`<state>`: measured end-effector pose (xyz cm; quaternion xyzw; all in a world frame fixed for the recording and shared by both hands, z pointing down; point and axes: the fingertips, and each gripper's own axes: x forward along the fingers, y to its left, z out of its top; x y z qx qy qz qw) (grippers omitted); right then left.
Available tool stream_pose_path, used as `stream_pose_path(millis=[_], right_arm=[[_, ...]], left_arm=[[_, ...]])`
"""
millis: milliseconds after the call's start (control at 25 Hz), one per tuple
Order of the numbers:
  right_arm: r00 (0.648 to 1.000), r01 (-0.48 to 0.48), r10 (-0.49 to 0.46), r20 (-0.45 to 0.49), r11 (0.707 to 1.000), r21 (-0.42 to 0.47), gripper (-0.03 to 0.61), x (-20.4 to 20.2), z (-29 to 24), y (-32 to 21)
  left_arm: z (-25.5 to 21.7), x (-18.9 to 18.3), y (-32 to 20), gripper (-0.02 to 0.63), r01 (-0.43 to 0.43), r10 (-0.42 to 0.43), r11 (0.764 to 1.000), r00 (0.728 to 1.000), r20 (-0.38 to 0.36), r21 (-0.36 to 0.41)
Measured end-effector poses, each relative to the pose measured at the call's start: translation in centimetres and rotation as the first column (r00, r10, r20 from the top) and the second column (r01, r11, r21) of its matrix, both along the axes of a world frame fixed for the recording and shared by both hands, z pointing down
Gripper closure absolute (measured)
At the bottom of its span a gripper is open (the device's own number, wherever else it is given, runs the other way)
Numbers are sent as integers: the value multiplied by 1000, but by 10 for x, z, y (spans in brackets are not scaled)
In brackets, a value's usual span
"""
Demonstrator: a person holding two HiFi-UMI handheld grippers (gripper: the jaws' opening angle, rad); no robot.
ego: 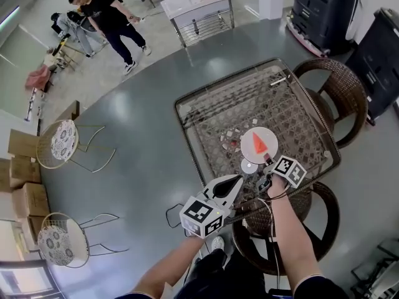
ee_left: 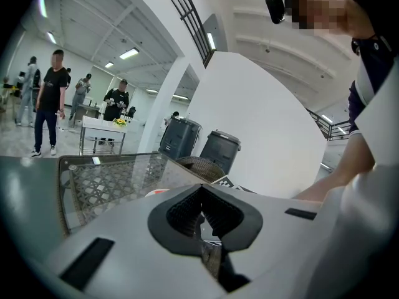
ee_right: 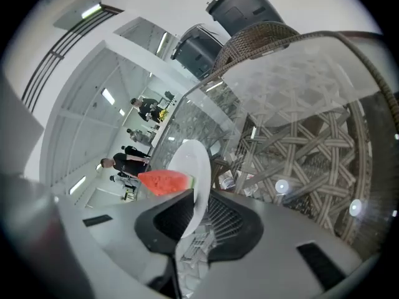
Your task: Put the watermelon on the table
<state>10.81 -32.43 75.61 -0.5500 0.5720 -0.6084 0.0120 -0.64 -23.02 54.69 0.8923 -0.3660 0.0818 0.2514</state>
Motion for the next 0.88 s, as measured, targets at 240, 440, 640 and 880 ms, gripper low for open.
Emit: stream_pose_path(millis=[240, 440, 640, 880], right_arm=[[990, 96, -95, -102, 995, 4, 517, -1, -1, -1], [965, 176, -174, -195, 984, -5, 500, 1, -1, 1], [932, 227, -223, -285, 974, -20, 483, 2, -4, 1], [888, 260, -265, -376, 963, -65, 469, 2, -4, 2]], left_arm=[[-1, 2, 1, 609, -8, 8, 1000, 1000, -9, 3], [-1, 3, 3, 609, -15, 15, 1000, 1000, -13, 3], [-4, 3, 4, 609, -15, 15, 1000, 1000, -17, 5], [-7, 0, 5, 609, -12, 12, 1000, 1000, -17, 7]])
